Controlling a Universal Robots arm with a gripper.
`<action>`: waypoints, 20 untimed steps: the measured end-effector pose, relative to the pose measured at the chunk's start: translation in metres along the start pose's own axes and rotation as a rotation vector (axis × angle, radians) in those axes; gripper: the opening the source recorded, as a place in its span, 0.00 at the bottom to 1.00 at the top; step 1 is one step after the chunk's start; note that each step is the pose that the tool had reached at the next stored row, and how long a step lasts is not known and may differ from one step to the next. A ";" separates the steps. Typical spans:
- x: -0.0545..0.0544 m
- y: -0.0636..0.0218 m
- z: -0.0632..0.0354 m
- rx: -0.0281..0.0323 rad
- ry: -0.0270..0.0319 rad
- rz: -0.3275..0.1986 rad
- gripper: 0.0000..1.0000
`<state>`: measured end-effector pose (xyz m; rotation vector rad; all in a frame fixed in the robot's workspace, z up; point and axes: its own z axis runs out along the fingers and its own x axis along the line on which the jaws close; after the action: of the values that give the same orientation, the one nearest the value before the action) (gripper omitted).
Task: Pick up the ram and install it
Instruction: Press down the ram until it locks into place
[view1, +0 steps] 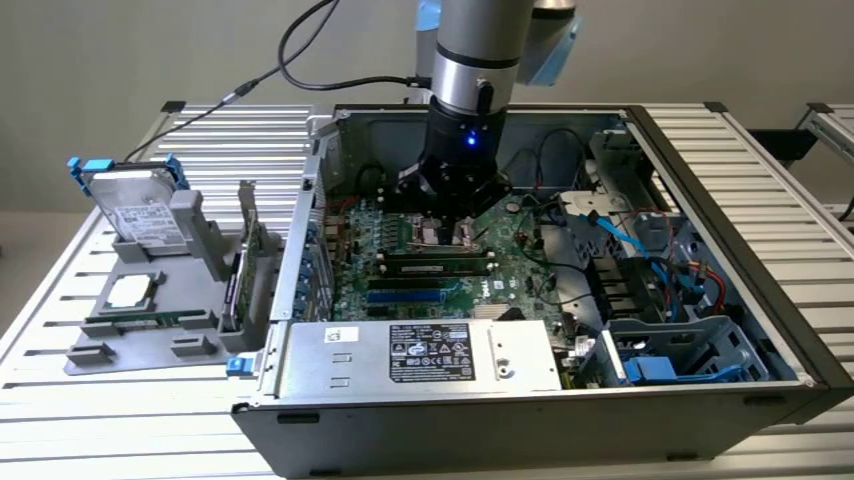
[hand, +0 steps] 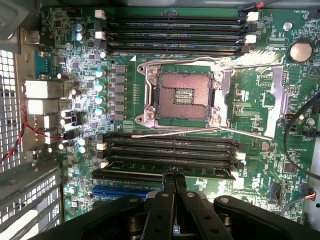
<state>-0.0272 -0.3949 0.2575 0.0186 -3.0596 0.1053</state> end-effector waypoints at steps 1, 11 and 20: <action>0.000 0.0000 0.0001 -0.0005 -0.0014 0.004 0.10; 0.000 -0.0019 0.0001 -0.0017 -0.0083 0.028 0.10; 0.002 -0.0069 0.0007 -0.0044 -0.0137 0.029 0.10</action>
<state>-0.0296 -0.4018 0.2575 -0.0248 -3.0743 0.1006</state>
